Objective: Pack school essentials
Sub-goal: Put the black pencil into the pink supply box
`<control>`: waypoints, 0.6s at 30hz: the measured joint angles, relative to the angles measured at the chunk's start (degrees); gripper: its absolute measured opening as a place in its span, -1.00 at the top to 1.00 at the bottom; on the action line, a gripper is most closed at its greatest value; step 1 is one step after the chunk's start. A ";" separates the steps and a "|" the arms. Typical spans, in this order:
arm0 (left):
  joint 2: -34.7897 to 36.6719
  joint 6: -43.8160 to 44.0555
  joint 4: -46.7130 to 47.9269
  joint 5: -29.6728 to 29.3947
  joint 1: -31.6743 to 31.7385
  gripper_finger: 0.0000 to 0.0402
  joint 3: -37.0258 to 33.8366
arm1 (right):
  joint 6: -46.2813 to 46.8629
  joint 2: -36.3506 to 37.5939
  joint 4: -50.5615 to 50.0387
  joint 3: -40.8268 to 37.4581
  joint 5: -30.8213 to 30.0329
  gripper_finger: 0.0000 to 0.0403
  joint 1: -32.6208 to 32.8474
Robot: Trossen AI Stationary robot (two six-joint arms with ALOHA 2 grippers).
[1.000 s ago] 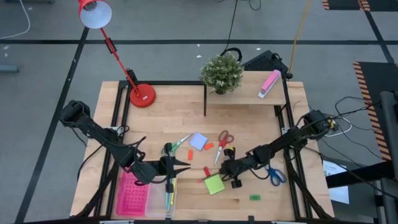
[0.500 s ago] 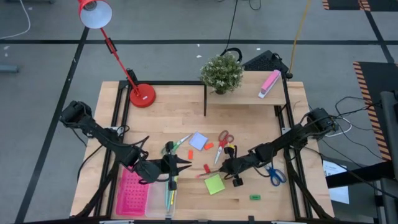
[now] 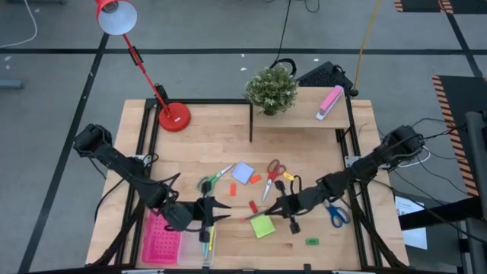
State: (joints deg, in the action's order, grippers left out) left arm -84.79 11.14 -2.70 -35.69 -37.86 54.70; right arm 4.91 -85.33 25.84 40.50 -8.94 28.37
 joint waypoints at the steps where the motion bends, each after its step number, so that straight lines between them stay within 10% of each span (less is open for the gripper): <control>1: 0.00 -0.05 -0.07 -0.19 -0.07 0.38 0.00 | 0.28 0.00 -1.22 -0.02 0.04 0.99 0.23; 8: 0.00 1.24 -0.02 -0.45 0.97 0.26 0.00 | 4.39 -2.91 -12.35 -0.80 -2.73 0.81 0.78; 18: -0.37 0.79 -0.48 -0.36 1.96 0.25 0.00 | 4.92 -4.56 -2.60 -9.03 -2.80 0.38 -0.99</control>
State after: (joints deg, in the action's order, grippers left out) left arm -85.16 11.93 -3.18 -36.05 -35.90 54.70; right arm 9.82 -89.89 23.24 31.46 -11.75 27.38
